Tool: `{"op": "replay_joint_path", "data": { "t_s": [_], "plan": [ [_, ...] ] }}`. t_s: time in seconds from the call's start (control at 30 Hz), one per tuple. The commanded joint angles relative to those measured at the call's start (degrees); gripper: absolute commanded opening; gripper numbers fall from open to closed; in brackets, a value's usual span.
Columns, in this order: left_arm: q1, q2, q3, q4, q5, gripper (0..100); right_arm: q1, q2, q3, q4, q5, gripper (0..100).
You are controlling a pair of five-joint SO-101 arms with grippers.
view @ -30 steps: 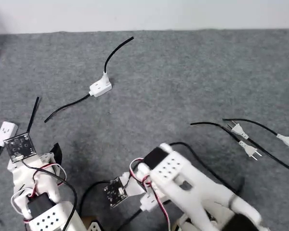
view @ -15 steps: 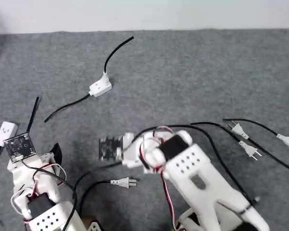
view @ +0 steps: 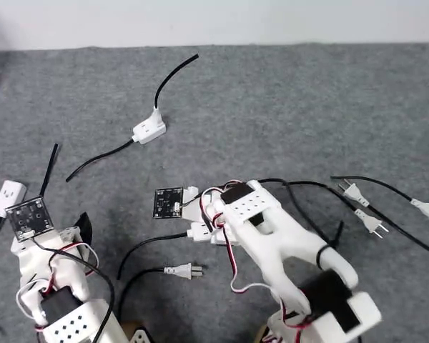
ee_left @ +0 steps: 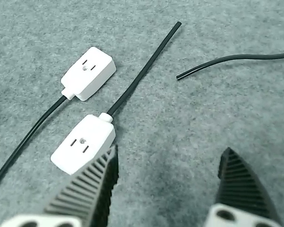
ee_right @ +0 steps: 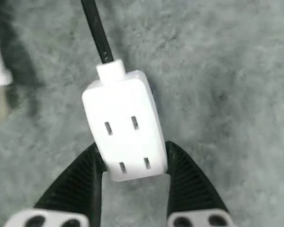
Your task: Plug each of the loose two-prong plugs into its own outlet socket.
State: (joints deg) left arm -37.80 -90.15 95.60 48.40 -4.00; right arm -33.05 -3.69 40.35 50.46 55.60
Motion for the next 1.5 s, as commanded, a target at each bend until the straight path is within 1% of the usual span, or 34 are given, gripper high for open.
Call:
{"op": "replay_joint_path", "data": {
  "t_s": [0.0, 0.07, 0.23, 0.33, 0.4, 0.57, 0.63, 0.7, 0.77, 0.83, 0.9, 0.97, 1.1, 1.17, 1.27, 1.47],
  "plan": [
    [0.1, -0.6, -1.5, -0.8, -0.2, 32, 1.7, 1.5, -2.2, -5.1, 0.6, 0.9],
    [-1.2, -0.6, -4.1, 0.1, 1.8, 32, 2.9, 3.1, -2.3, -7.1, 0.6, 0.9],
    [-5.6, -0.6, -8.0, 3.3, 14.5, 32, 3.0, 5.6, -2.8, -8.0, 0.5, 0.9],
    [-6.2, -0.6, -9.4, 5.5, 17.8, 32, 2.3, 5.5, -2.8, -7.4, -2.4, 2.1],
    [-6.2, -0.6, -9.4, 5.8, 17.8, 32, 1.5, 4.6, -2.7, -6.7, -2.7, 6.9],
    [-6.5, -0.6, -9.7, 5.7, 17.9, 32, -1.7, -2.9, -2.9, -0.1, -0.1, 27.0],
    [-7.3, -1.6, -10.1, 5.9, 18.0, 32, -2.9, -6.9, -2.9, 3.0, 0.4, 30.8],
    [-10.5, -4.0, -10.2, 6.0, 18.8, 32, -3.8, -11.1, -3.2, 6.1, 0.3, 30.7],
    [-13.7, -7.4, -9.9, 6.2, 22.5, 32, -4.5, -15.1, -4.1, 10.2, 0.2, 29.7],
    [-16.8, -11.4, -9.5, 8.3, 26.5, 32, -5.7, -18.3, -5.6, 14.8, 0.1, 28.6],
    [-19.3, -15.0, -9.5, 10.4, 29.1, 32, -8.4, -20.7, -6.6, 18.9, -0.4, 27.3],
    [-21.1, -14.7, -9.7, 10.2, 30.4, 32, -12.4, -21.2, -6.5, 20.5, -3.8, 25.6],
    [-22.5, -14.2, -9.5, 8.8, 30.8, 32, -18.9, -18.9, -5.9, 18.4, -11.3, 20.5],
    [-22.3, -14.2, -9.3, 8.8, 30.7, 32, -21.0, -16.0, -5.9, 17.2, -12.2, 18.6],
    [-22.2, -14.2, -9.1, 8.8, 30.7, 32, -22.9, -9.5, -5.9, 14.6, -12.7, 18.4],
    [-22.2, -14.2, -8.1, 8.4, 30.7, 32, -23.2, 5.1, -6.9, 8.5, -13.5, 18.1]
  ]
}}
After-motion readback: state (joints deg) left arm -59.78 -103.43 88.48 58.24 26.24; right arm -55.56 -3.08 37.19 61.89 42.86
